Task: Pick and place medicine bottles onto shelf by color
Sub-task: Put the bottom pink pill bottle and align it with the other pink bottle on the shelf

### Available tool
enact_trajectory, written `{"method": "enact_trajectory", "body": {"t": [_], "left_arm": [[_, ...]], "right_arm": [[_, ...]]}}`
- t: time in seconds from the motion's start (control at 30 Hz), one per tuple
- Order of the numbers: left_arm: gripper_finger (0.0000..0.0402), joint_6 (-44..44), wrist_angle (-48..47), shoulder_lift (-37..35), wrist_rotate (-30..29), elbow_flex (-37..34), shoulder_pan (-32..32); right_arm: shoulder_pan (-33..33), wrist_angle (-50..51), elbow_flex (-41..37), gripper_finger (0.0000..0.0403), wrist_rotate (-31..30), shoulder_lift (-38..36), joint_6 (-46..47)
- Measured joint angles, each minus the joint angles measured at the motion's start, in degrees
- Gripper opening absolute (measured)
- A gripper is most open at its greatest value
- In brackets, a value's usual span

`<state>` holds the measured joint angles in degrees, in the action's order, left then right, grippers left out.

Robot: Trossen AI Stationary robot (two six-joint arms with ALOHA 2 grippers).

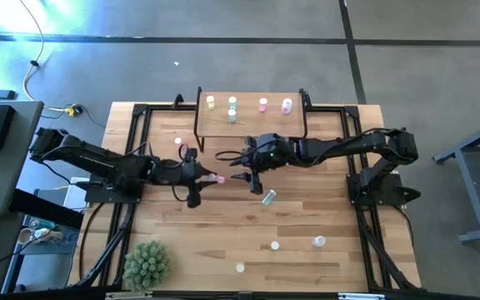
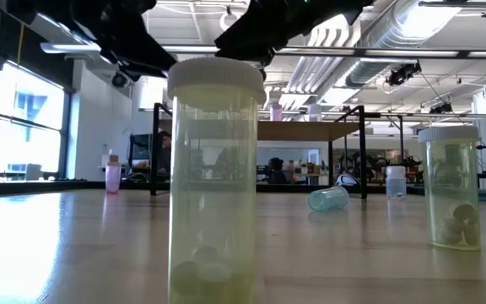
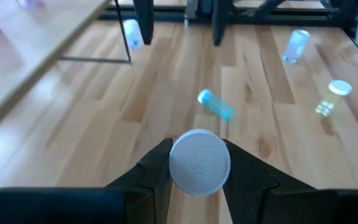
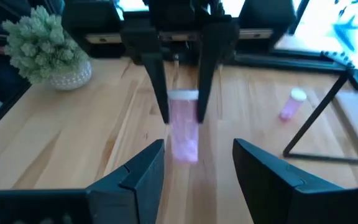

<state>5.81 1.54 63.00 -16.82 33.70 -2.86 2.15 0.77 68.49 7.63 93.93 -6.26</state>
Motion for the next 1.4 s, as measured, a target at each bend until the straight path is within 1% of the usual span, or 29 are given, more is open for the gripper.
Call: {"method": "enact_trajectory", "body": {"t": [0.13,0.33,0.47,0.53,0.63,0.73,0.9,1.07,1.4], "left_arm": [[0.0108,-3.3,-0.1,0.0,0.6,1.6,2.2],[0.0108,-6.5,-0.1,0.0,4.6,4.1,5.8],[0.0108,-6.7,-0.3,0.0,4.8,4.4,7.1],[0.0108,-6.7,-0.4,0.0,4.8,4.4,7.4],[0.0108,-6.7,-0.4,0.0,4.8,4.4,7.5],[0.0108,-6.7,-0.4,0.0,4.8,4.4,7.4],[0.0108,-6.6,-0.4,0.3,4.8,4.4,6.5],[0.0108,-6.4,-0.4,1.3,4.8,4.4,5.7],[0.0108,-6.5,0.1,2.9,4.7,4.3,5.4]], "right_arm": [[0.8,0.3,0.9,0.0181,0.0,0.0,-0.6],[2.0,0.6,4.9,0.0181,-0.3,0.0,-5.1],[2.7,6.6,8.6,0.0181,-1.1,0.0,-5.9],[2.8,7.7,9.9,0.0182,-1.1,0.0,-6.6],[3.0,8.0,10.4,0.0193,-0.9,0.0,-6.7],[3.1,7.7,9.8,0.0214,-0.4,0.3,-5.2],[2.4,8.3,9.0,0.0243,-0.4,3.2,-4.1],[1.3,8.2,9.0,0.0245,-0.3,5.6,-4.0],[0.8,8.4,9.0,0.0245,-0.4,7.9,-0.7]]}}
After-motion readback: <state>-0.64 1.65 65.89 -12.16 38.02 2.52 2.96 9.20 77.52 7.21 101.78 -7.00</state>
